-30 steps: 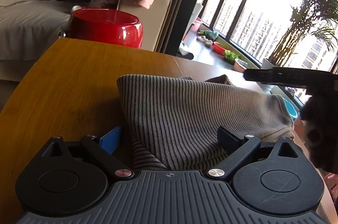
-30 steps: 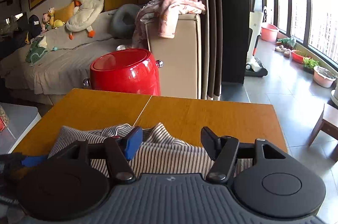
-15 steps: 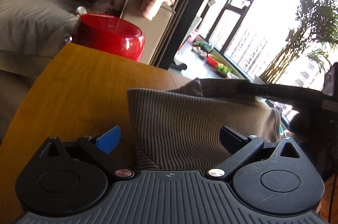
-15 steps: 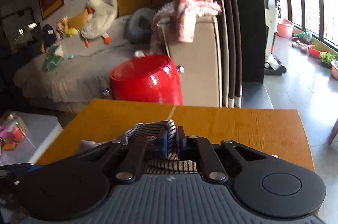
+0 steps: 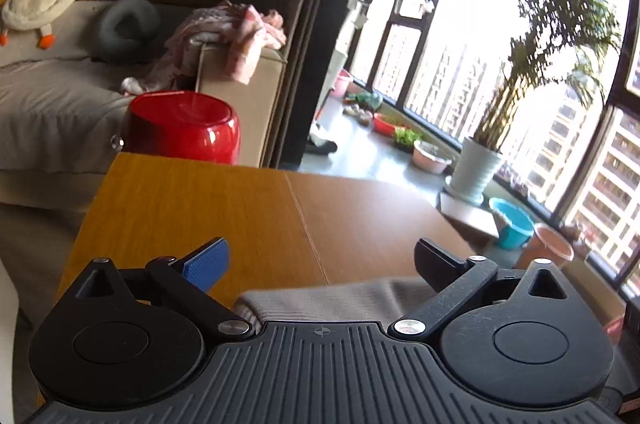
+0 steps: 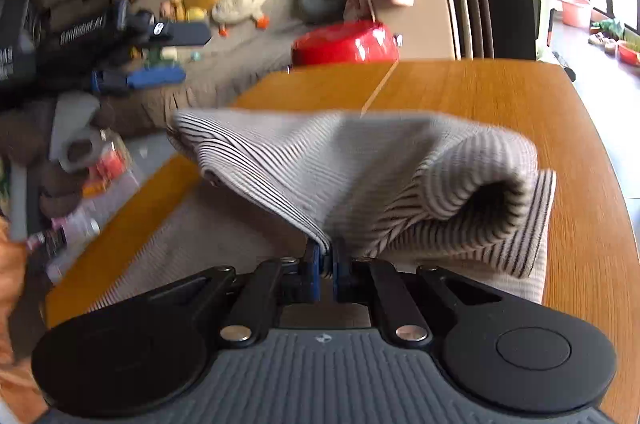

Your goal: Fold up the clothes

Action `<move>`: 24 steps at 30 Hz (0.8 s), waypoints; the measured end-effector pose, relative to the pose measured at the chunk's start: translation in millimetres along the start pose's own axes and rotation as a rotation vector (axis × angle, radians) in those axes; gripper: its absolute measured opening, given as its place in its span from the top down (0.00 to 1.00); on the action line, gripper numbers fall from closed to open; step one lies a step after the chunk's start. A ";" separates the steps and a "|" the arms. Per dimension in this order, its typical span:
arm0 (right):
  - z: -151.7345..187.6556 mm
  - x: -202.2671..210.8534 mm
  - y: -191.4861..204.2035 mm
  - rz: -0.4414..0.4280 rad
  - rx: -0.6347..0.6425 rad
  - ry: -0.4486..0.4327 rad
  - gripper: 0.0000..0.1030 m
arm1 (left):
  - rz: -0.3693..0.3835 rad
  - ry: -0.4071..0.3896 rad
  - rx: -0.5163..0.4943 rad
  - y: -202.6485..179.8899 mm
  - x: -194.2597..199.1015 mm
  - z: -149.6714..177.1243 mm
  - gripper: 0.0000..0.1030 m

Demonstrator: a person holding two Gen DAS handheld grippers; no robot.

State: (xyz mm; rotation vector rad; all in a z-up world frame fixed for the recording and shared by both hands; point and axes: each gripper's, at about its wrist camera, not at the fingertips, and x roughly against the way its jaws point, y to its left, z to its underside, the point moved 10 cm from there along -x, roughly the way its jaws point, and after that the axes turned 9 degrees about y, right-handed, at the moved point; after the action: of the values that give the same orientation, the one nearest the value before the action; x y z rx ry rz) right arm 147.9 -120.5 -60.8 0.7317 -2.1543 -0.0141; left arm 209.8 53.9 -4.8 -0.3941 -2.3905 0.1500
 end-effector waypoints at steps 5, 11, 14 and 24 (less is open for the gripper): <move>0.6 41.2 6.9 0.080 0.100 -0.069 0.93 | -0.054 0.137 -0.084 1.5 -16.2 51.8 0.33; -36.4 78.3 -6.8 0.100 0.078 -0.230 0.63 | -0.050 0.215 -0.089 9.5 -20.4 84.3 0.22; -31.2 37.1 -34.5 0.187 0.073 -0.129 0.61 | -0.018 0.224 -0.030 17.3 -10.8 83.3 0.21; -22.3 64.6 -81.1 0.300 -0.076 -0.174 0.38 | 0.034 0.143 0.157 51.9 2.4 41.8 0.10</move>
State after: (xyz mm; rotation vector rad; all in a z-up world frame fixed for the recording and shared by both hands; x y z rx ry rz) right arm 173.6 -215.2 -20.6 0.3698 -2.3962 -0.0021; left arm 192.8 103.8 -45.6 -0.3593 -2.2141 0.3128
